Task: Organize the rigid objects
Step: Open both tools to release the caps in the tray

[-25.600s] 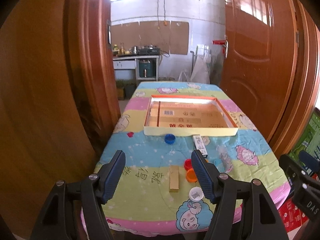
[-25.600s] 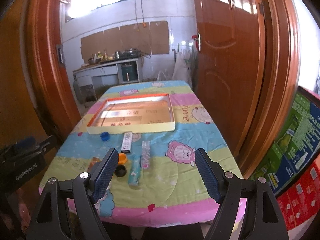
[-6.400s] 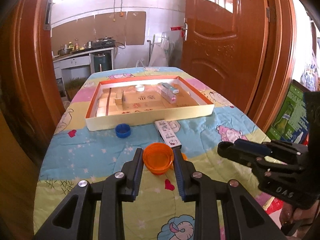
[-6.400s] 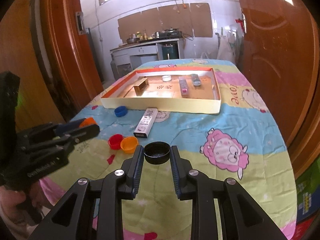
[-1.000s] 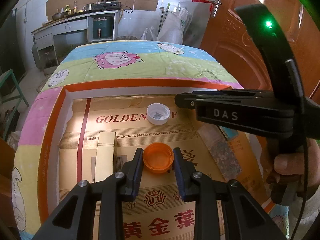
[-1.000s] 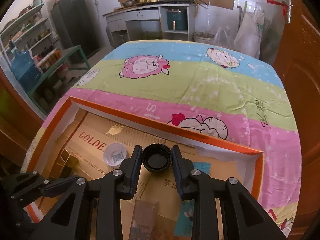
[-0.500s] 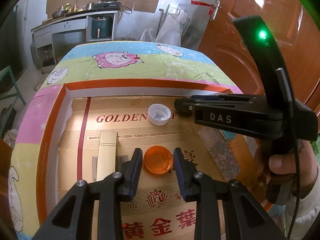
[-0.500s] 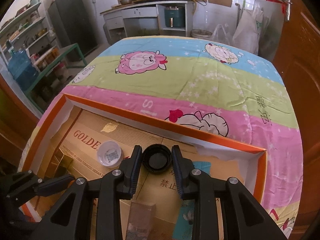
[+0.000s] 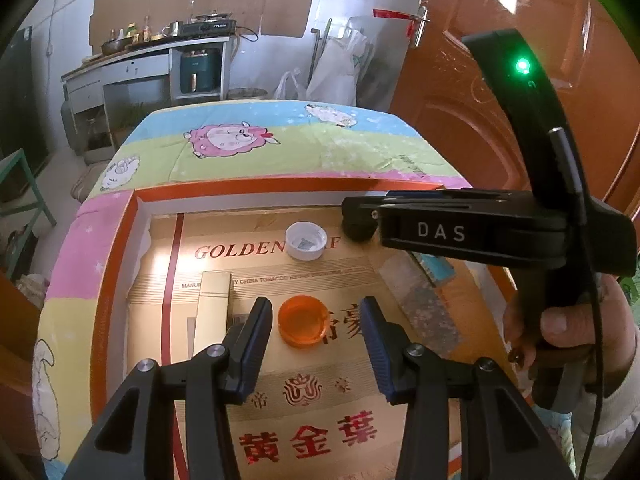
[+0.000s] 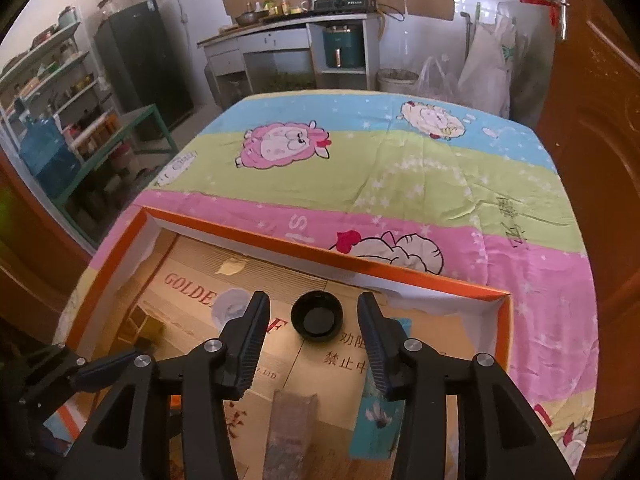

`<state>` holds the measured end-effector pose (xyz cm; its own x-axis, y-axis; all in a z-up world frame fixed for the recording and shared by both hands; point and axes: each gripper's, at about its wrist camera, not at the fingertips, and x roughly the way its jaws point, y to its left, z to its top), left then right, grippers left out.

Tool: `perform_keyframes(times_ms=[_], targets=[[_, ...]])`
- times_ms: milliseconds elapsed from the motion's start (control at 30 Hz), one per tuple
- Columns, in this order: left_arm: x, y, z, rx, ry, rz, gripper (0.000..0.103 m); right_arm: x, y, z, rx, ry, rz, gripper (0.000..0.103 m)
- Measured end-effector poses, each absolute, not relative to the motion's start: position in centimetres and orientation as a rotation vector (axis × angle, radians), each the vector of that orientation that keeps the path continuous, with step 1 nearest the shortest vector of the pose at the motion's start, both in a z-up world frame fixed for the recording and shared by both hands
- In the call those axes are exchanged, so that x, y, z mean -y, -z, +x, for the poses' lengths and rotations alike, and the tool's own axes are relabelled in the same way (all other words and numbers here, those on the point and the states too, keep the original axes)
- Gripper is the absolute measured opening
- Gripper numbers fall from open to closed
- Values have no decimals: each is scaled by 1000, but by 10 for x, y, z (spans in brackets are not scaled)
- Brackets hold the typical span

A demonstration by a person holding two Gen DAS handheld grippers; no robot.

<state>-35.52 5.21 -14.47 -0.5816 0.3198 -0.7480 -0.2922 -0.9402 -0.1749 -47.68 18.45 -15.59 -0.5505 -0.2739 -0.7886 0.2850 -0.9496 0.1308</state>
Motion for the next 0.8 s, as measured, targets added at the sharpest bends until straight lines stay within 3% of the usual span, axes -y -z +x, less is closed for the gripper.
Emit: perform_keyframes(times_ms=[800], targets=[[-25,99,-285,70,-2599,-1102,45,-189,101,-379,20,2586,1191,47]])
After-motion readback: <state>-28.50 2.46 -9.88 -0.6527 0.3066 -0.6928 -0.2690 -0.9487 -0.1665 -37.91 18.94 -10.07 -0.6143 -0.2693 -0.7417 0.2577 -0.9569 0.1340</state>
